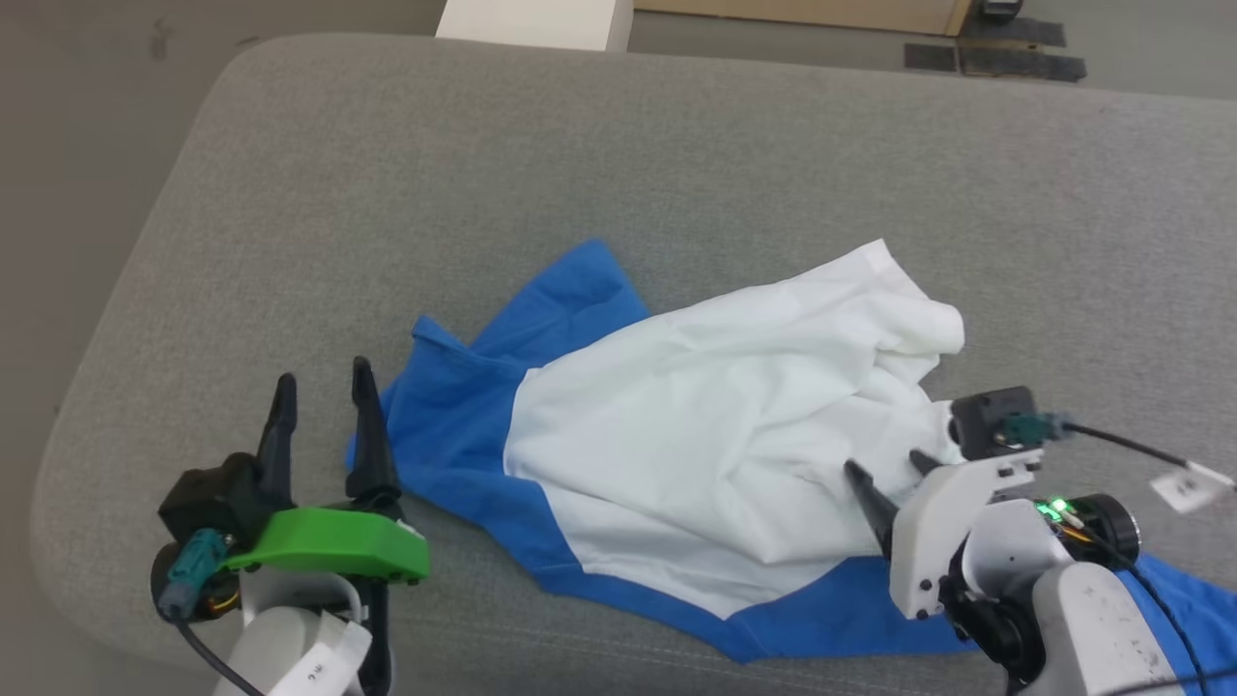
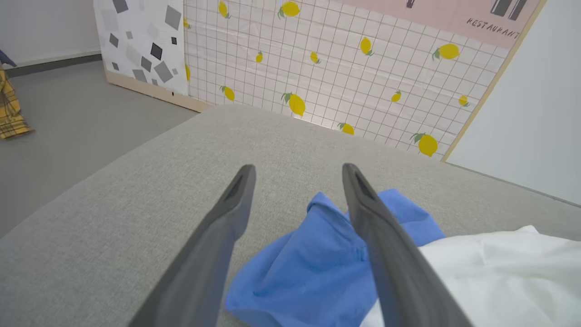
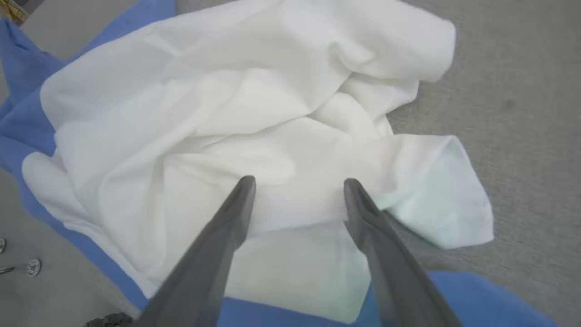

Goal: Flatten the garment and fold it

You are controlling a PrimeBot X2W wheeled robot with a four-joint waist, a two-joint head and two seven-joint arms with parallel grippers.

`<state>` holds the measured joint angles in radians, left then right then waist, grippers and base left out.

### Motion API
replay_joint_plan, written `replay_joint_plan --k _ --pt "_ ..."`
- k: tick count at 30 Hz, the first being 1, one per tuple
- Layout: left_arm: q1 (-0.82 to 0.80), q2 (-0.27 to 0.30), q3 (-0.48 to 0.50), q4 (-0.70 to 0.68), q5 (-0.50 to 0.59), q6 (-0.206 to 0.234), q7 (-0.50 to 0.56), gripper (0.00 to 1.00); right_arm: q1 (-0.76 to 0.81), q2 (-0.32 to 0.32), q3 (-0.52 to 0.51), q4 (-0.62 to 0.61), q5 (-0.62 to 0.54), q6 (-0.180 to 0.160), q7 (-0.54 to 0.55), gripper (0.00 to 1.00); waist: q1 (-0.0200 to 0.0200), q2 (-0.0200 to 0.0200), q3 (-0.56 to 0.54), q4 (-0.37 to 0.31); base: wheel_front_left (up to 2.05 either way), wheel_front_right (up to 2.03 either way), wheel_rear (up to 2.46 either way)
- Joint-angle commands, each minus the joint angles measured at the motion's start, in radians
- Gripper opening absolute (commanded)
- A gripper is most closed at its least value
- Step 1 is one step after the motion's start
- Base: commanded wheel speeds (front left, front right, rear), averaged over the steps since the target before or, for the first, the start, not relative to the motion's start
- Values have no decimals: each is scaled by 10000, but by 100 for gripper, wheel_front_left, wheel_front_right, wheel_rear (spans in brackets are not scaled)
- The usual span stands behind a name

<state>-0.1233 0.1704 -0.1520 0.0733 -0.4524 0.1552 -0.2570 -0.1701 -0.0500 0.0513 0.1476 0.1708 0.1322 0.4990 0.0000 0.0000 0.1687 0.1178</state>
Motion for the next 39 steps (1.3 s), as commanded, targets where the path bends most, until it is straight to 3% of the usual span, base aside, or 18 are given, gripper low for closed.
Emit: replay_joint_plan --k 1,9,10,11,12,13,21,28,33,39 --pt "-73 -225 111 -63 304 -163 -44 100 -283 -3 84 238 47 -15 511 100 0 0 254 244 0 0 0" --pt "-176 -955 555 -12 1118 -876 -46 100 -1089 -25 471 1374 -594 -15 2941 100 0 0 722 649 0 0 0" --pt "-196 -997 593 18 1150 -950 -46 100 -1143 -59 525 1450 -662 -15 3174 58 0 0 750 690 0 0 0" --pt "-219 -1038 627 81 1197 -1037 -46 100 -1219 -125 611 1512 -694 -15 3369 35 0 0 778 741 0 0 0" --pt "-242 -1067 640 129 1227 -1101 -46 100 -1302 -228 714 1525 -734 -15 3418 5 0 0 811 788 0 0 0" --pt "-275 -1099 657 171 1259 -1167 -46 100 -1425 -393 801 1531 -805 -15 3375 0 0 0 844 842 0 0 0" --pt "-511 -1192 666 374 1318 -1477 -46 100 -3131 -1574 280 1748 -1679 -15 1840 0 0 0 998 1241 0 0 0" --pt "-808 -1199 245 341 971 -1446 -47 100 -5716 -2440 -55 2828 -2620 -15 94 0 0 0 1386 1727 0 0 0" --pt "-1052 -1200 6 293 814 -1377 -47 100 -7227 -2588 -198 3760 -3178 -15 -848 0 0 0 1690 2058 0 0 0" --pt "-1202 -1200 -38 214 738 -1283 -47 100 -7933 -2403 -139 5040 -3180 -15 -1091 0 0 0 1898 2161 0 0 0"
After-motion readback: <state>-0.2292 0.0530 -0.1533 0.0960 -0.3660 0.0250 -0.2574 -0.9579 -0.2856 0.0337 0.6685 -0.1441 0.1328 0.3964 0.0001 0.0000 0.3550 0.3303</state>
